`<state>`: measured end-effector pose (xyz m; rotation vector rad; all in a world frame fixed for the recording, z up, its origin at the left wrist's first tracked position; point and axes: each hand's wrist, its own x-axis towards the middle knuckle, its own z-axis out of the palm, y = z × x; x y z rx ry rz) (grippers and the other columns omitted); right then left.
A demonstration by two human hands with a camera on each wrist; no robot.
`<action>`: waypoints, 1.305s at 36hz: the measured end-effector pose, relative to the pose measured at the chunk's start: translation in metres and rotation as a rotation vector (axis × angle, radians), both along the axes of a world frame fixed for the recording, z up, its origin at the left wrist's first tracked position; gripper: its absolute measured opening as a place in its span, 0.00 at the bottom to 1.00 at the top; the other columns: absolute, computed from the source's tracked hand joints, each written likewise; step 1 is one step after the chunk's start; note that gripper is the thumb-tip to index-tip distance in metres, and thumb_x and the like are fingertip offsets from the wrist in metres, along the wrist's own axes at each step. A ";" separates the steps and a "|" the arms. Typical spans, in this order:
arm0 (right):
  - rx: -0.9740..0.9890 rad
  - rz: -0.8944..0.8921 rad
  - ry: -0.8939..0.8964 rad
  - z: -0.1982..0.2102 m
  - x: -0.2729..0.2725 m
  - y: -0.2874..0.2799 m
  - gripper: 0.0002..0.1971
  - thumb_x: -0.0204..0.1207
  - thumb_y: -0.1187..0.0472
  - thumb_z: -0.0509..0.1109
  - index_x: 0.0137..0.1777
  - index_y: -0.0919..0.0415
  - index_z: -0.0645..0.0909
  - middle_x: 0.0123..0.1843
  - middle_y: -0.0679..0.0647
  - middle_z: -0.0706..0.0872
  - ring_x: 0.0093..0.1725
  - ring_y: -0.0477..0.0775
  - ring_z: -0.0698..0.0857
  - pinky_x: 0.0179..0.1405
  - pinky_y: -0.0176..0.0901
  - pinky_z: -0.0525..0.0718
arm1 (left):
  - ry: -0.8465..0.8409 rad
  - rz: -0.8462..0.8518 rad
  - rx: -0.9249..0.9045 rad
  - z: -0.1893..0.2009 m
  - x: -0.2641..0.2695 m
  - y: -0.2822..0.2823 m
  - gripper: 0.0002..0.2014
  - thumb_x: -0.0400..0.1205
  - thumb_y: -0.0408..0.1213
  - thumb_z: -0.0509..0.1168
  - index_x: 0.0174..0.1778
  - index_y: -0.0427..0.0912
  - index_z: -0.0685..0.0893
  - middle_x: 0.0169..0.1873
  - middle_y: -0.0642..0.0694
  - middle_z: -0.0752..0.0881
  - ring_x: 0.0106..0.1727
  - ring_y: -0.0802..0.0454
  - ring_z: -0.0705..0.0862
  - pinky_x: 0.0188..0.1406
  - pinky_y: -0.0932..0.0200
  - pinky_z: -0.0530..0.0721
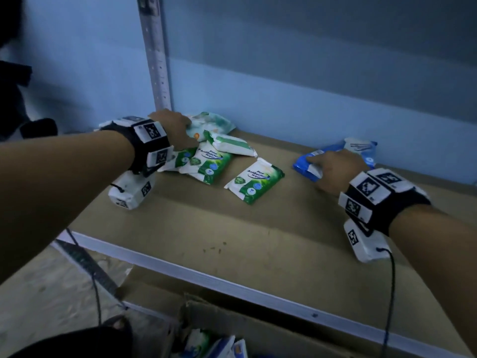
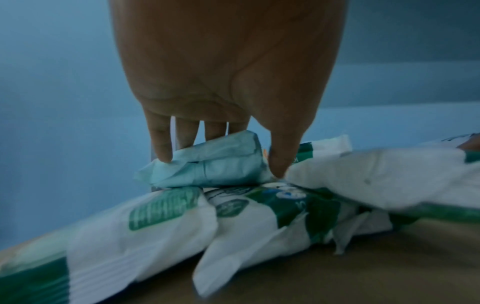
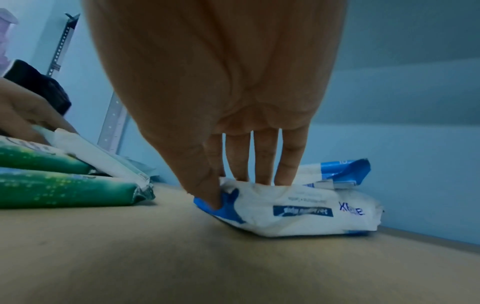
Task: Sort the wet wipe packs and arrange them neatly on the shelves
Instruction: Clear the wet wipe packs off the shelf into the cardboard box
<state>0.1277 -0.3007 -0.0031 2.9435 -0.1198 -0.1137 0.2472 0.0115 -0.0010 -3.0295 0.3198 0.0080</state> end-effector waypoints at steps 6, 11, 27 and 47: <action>-0.002 -0.034 0.061 0.011 -0.012 0.001 0.25 0.78 0.62 0.66 0.75 0.48 0.75 0.71 0.53 0.81 0.68 0.60 0.79 0.63 0.49 0.81 | -0.020 -0.034 0.149 0.003 -0.002 0.005 0.29 0.85 0.58 0.59 0.80 0.49 0.71 0.72 0.39 0.78 0.67 0.37 0.79 0.57 0.48 0.82; 0.059 -0.024 0.012 0.011 -0.040 0.004 0.27 0.78 0.65 0.63 0.76 0.44 0.75 0.70 0.53 0.82 0.68 0.60 0.78 0.61 0.47 0.77 | -0.045 0.017 0.072 0.012 -0.021 0.013 0.25 0.87 0.53 0.60 0.80 0.52 0.71 0.73 0.37 0.77 0.67 0.35 0.79 0.57 0.49 0.81; 0.141 -0.087 0.010 0.001 -0.136 0.002 0.35 0.77 0.64 0.63 0.78 0.29 0.67 0.77 0.46 0.76 0.72 0.56 0.77 0.64 0.38 0.74 | -0.118 -0.018 -0.128 0.065 -0.119 0.053 0.16 0.86 0.53 0.58 0.67 0.60 0.82 0.52 0.40 0.85 0.47 0.40 0.79 0.42 0.53 0.78; 0.480 -0.139 -0.094 0.000 -0.235 0.006 0.24 0.64 0.39 0.77 0.63 0.34 0.85 0.59 0.36 0.89 0.59 0.41 0.85 0.59 0.39 0.83 | -0.146 -0.333 -0.323 0.055 -0.260 -0.010 0.19 0.87 0.55 0.58 0.74 0.64 0.77 0.61 0.43 0.87 0.62 0.42 0.82 0.53 0.54 0.78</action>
